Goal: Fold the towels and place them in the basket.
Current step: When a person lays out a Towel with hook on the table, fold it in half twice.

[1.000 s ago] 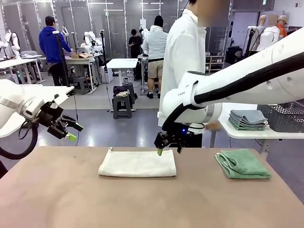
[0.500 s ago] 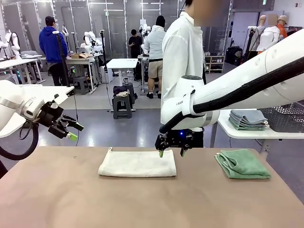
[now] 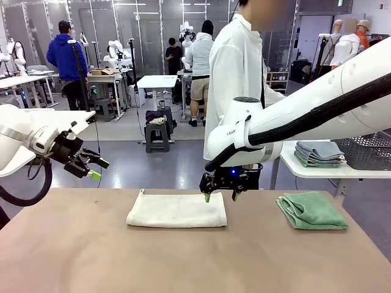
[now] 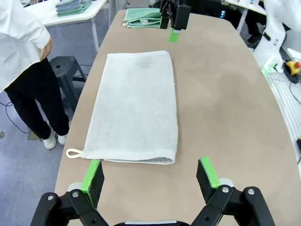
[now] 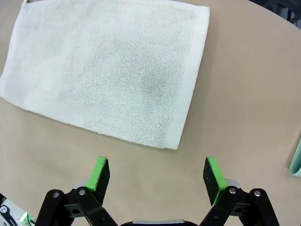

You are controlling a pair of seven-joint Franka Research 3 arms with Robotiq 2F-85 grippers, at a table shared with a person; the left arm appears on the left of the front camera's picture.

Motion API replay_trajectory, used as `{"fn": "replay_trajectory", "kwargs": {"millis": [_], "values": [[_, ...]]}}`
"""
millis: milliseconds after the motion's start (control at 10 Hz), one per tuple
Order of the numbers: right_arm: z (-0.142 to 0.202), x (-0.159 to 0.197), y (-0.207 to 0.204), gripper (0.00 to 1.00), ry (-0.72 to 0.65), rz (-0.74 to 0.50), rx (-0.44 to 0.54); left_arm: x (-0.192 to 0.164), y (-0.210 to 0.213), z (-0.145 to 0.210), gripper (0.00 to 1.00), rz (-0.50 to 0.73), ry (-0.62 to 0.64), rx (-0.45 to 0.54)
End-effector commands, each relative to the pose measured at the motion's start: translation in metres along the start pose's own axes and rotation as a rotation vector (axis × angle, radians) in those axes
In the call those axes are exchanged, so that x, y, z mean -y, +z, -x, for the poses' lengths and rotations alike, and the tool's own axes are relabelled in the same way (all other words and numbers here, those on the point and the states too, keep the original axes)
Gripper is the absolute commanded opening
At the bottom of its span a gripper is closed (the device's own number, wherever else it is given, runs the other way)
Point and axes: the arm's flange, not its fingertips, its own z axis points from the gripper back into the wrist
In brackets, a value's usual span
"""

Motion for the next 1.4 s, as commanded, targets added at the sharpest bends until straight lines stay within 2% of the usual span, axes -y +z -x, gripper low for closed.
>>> {"fn": "replay_trajectory", "kwargs": {"millis": [0,300,500,800,1100,1300], "values": [[-0.011,0.002,-0.018,1.00,-0.039,0.022,0.027,0.002,0.002,-0.002,1.00,-0.010,-0.002,-0.005],[-0.031,0.016,-0.048,1.00,-0.075,0.026,0.033,0.002,0.002,-0.002,1.00,-0.010,-0.002,-0.005],[-0.043,0.022,-0.063,1.00,-0.115,0.072,0.042,0.002,0.002,-0.002,1.00,-0.010,-0.002,-0.005],[-0.046,0.021,-0.072,1.00,-0.196,0.072,0.042,0.002,0.002,-0.002,1.00,-0.010,-0.002,-0.005],[-0.050,0.021,-0.085,1.00,-0.217,0.075,0.025,0.002,0.002,-0.002,1.00,-0.010,-0.002,-0.005],[-0.048,0.020,-0.087,0.80,-0.217,0.069,0.029,0.002,0.002,-0.002,1.00,-0.010,-0.002,-0.005]]}}
